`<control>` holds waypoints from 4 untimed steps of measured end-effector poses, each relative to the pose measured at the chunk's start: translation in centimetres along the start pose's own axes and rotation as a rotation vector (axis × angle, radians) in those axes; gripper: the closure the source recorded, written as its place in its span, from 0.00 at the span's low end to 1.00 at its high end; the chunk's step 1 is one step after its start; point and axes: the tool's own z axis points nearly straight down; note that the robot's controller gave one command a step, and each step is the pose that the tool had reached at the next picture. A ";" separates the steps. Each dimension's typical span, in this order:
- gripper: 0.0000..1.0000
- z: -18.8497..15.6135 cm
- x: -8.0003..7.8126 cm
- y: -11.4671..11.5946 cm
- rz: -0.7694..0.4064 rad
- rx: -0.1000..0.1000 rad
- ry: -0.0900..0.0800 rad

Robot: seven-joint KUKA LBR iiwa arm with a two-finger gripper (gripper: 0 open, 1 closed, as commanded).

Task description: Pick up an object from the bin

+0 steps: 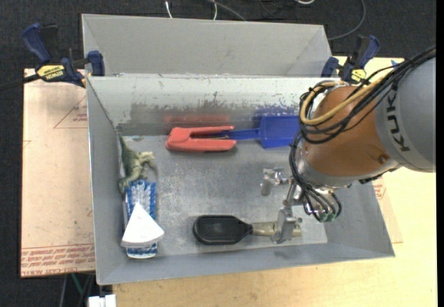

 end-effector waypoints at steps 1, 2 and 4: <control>0.00 0.0 0.0 0.0 0.000 0.000 0.000; 0.00 6.9 -1.1 2.5 0.041 -0.002 0.004; 0.00 7.5 -1.5 4.2 0.069 -0.003 -0.001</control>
Offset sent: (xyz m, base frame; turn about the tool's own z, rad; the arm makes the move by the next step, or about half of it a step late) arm 0.0118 0.0229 -0.0669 0.0434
